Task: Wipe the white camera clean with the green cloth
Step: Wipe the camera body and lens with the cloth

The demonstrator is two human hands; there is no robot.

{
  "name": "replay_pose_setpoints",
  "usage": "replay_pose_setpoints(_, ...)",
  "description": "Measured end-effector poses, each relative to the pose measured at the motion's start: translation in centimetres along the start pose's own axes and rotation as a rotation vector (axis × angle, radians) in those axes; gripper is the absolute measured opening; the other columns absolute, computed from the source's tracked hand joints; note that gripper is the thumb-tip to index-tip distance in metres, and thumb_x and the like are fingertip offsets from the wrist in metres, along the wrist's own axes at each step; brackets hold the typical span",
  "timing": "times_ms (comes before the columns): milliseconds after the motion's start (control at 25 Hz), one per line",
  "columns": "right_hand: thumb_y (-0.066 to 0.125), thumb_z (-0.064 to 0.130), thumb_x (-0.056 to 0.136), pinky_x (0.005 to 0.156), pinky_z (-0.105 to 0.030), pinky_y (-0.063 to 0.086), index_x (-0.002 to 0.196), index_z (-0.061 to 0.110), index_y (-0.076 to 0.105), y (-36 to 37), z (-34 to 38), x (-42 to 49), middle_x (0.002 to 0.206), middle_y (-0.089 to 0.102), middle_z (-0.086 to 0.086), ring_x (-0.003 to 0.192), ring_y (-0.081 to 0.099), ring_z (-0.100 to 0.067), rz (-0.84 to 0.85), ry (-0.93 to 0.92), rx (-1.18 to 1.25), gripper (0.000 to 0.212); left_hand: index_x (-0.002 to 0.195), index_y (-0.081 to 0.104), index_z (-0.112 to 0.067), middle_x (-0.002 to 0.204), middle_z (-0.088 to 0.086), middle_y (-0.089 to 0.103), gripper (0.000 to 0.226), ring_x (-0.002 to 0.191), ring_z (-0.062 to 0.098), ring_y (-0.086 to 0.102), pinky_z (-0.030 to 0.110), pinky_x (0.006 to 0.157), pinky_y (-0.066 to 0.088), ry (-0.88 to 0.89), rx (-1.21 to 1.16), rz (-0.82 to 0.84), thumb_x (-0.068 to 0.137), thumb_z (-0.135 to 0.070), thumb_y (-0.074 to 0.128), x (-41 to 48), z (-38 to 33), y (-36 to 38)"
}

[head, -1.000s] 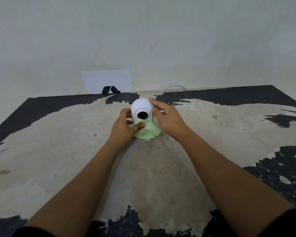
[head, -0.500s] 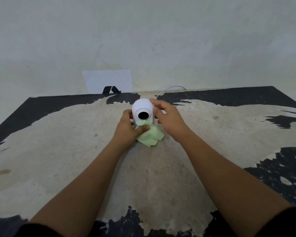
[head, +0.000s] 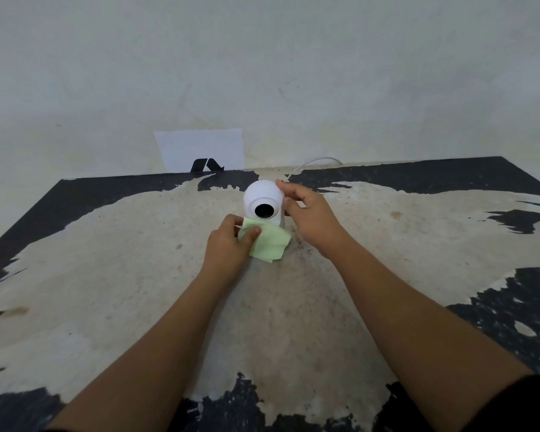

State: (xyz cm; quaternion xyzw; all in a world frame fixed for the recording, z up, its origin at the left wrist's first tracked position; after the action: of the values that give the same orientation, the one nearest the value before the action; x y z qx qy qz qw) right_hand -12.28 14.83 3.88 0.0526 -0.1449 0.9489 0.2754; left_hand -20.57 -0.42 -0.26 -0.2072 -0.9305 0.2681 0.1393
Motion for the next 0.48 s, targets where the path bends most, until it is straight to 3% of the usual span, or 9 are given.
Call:
replay_pose_setpoints(120, 0.050, 0.024, 0.095, 0.105, -0.038, 0.043, 0.139, 0.030, 0.045, -0.1, -0.1, -1.0, 0.135, 0.053, -0.001, 0.122, 0.052, -0.017, -0.013, 0.048, -0.081, 0.045, 0.094, 0.059, -0.010, 0.071, -0.003, 0.053, 0.014, 0.072, 0.020, 0.050, 0.023, 0.056, 0.033, 0.072, 0.102, -0.034, 0.091, -0.023, 0.055, -1.0, -0.6, -0.8)
replay_pose_setpoints(200, 0.058, 0.037, 0.089, 0.091, -0.035, 0.049, 0.141, 0.033, 0.036, -0.3, -0.6, -2.6, 0.127, 0.050, -0.003, 0.109, 0.056, -0.018, -0.051, 0.101, -0.144, 0.056, 0.089, 0.061, -0.010, 0.068, -0.002, 0.054, 0.015, 0.067, 0.020, 0.049, 0.021, 0.056, 0.035, 0.126, 0.097, -0.021, 0.090, -0.023, 0.055, -1.9, -1.1, -0.8)
replay_pose_setpoints(320, 0.073, 0.037, 0.078, 0.075, -0.026, 0.047, 0.132, 0.031, 0.041, 0.5, -1.4, -4.7, 0.109, 0.050, 0.004, 0.090, 0.054, -0.011, 0.066, 0.106, -0.160, 0.063, 0.088, 0.064, -0.006, 0.075, 0.012, 0.065, 0.029, 0.070, 0.029, 0.058, 0.038, 0.064, 0.045, 0.171, 0.012, 0.084, 0.084, -0.033, 0.054, -2.9, -1.8, -0.1)
replay_pose_setpoints(400, 0.074, 0.030, 0.077, 0.067, -0.026, 0.042, 0.107, 0.026, 0.056, 1.3, -1.8, -5.1, 0.090, 0.054, 0.008, 0.078, 0.052, -0.008, 0.185, 0.065, -0.276, 0.035, 0.091, 0.065, -0.007, 0.082, 0.018, 0.067, 0.029, 0.073, 0.030, 0.060, 0.043, 0.068, 0.049, 0.178, -0.077, 0.159, 0.083, -0.032, 0.053, -3.4, -2.4, 0.3)
replay_pose_setpoints(480, 0.068, 0.027, 0.082, 0.059, -0.026, 0.036, 0.082, 0.023, 0.057, 1.3, -1.8, -4.9, 0.072, 0.054, 0.012, 0.066, 0.050, -0.007, 0.184, 0.006, -0.450, 0.012, 0.099, 0.064, -0.013, 0.088, 0.011, 0.066, 0.016, 0.074, 0.018, 0.058, 0.032, 0.069, 0.049, 0.136, -0.176, 0.209, 0.089, -0.023, 0.056, -3.1, -2.7, -0.1)
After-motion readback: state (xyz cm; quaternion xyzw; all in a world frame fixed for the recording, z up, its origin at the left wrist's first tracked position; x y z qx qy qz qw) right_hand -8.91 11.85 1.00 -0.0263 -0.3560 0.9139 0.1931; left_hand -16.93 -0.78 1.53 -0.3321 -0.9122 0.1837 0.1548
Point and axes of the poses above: each hand's wrist, its own x-axis towards the middle knuckle, its own y-axis out of the palm, z = x × y, the point moved 8 cm from there along x, towards the middle knuckle
